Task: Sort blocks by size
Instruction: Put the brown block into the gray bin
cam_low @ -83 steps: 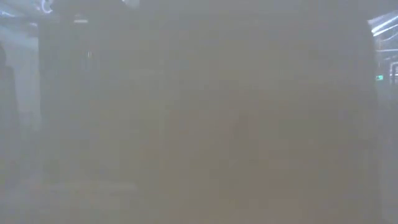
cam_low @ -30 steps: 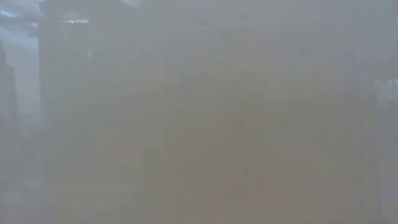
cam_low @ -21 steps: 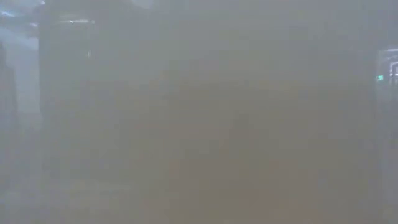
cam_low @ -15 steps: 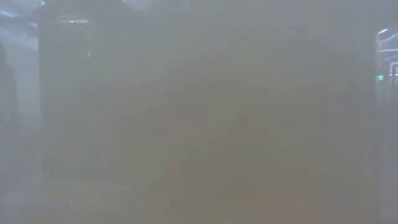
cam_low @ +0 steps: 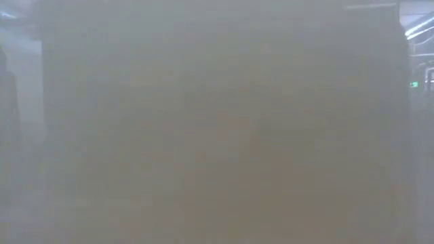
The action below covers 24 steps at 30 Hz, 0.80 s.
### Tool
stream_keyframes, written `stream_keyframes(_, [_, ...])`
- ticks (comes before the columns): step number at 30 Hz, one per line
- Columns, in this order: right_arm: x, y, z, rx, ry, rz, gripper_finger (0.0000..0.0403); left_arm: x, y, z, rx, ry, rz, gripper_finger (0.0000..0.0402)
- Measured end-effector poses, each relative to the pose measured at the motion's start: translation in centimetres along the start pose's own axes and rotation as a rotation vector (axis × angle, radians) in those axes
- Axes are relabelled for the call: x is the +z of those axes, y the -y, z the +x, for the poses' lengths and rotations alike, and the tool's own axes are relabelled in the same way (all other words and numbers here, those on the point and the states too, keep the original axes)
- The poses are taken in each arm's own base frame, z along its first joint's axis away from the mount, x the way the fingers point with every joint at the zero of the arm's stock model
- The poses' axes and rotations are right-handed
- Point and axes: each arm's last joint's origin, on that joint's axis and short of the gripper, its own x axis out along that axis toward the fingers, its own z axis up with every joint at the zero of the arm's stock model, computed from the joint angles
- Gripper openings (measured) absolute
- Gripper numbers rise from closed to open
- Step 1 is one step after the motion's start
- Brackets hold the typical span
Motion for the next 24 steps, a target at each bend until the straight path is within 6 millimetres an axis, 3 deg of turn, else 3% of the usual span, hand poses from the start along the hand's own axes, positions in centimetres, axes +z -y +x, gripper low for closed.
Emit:
stream_keyframes(5, [-3.1,-3.3,1.8,0.002,0.020,0.191,0.0113,-0.7,0.0,0.0,-0.003,-0.067,0.052,0.0191])
stream_keyframes(12, [-6.5,-5.9,5.5,-0.016,-0.036,0.342,0.0113,-0.9,1.6,-0.5,-0.105,-0.060,0.179,0.0191])
stream_keyframes(20, [-6.9,-6.6,6.8,-0.028,-0.072,0.371,0.0114,-1.0,2.5,-0.9,-0.132,-0.042,0.210,0.0191])
stream_keyframes(24, [-6.8,-6.1,6.8,-0.075,-0.065,0.367,0.0177,-1.0,2.6,-0.9,-0.134,-0.041,0.212,0.0191])
